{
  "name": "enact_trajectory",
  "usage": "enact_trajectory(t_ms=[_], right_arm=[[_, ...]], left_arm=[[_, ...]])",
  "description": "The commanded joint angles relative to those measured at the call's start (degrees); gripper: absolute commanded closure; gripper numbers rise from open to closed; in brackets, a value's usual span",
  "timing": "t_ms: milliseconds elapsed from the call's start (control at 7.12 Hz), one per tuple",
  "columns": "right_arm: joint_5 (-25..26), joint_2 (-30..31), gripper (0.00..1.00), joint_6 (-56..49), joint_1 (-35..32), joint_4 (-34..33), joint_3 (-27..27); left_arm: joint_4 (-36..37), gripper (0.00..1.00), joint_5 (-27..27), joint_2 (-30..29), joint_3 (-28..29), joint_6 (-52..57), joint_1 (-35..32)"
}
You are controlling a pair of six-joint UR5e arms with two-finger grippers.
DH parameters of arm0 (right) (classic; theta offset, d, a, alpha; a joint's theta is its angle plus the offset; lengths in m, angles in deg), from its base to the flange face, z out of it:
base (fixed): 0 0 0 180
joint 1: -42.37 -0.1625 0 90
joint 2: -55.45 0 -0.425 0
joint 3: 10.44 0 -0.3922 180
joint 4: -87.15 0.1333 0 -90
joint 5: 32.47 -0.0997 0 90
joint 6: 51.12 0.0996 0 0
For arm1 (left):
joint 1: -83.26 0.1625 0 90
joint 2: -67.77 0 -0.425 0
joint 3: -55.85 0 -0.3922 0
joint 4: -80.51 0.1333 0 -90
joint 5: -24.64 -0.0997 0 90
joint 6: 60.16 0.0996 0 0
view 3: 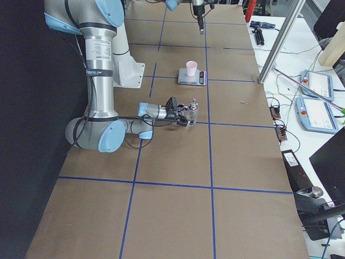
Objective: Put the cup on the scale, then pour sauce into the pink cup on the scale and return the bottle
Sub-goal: 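Close the right gripper around the glass sauce bottle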
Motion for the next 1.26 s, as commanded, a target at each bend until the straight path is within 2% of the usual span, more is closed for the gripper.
enact_trajectory(t_ms=[0, 562, 702, 842, 983, 1123], right_arm=[[-0.1, -0.2, 0.01, 0.1, -0.5, -0.1, 0.4], [-0.4, -0.4, 0.08, 0.3, -1.2, -0.1, 0.5], [-0.5, -1.4, 0.23, 0.3, -1.3, -0.1, 0.6], [-1.2, -1.8, 0.49, 0.3, -1.4, 0.3, 2.2], [-3.5, -2.7, 0.92, 0.7, -1.9, 0.4, 2.1], [-4.6, -2.7, 1.00, 1.0, -2.2, 0.5, 2.1]], left_arm=[[0.0, 0.29, 0.1, -0.1, 0.0, 0.0, -0.1], [0.1, 0.29, 0.1, -0.2, -0.2, 0.0, -0.2], [0.2, 0.29, 0.1, -0.2, -0.2, 0.0, -0.2], [0.2, 0.29, 0.1, -0.2, -0.2, 0.0, -0.2], [0.3, 0.29, 0.1, -0.2, -0.3, 0.0, -0.3], [0.3, 0.29, 0.1, -0.3, -0.4, -0.1, -0.3]])
